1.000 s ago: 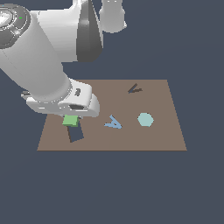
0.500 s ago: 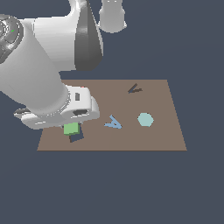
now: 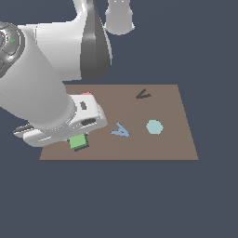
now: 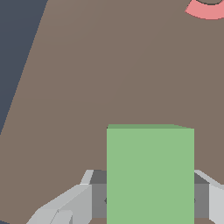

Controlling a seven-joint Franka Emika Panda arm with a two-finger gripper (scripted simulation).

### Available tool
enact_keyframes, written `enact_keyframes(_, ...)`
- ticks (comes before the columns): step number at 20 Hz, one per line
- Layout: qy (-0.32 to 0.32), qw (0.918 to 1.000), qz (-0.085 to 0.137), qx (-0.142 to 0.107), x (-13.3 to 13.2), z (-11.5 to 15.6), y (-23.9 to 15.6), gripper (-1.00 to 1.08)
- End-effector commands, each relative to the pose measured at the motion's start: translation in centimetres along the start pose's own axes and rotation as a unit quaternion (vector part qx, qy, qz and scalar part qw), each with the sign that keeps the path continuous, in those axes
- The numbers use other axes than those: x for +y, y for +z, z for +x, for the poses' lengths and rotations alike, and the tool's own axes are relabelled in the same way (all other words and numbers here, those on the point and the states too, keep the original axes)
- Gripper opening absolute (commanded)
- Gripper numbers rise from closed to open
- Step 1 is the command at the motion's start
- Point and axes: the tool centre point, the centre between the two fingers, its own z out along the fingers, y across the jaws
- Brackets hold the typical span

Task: Insert a designated object into the corresponding slot on a board.

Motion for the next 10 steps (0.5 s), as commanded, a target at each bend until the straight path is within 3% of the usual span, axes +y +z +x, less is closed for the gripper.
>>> enact_keyframes(1,-0.009,1.0000,0.000,0.000,0.00,-0.22,-0.05,-1.00)
enact_keyframes(10,-0.012,0.9999,0.000,0.000,0.05,-0.29,0.90,-1.00)
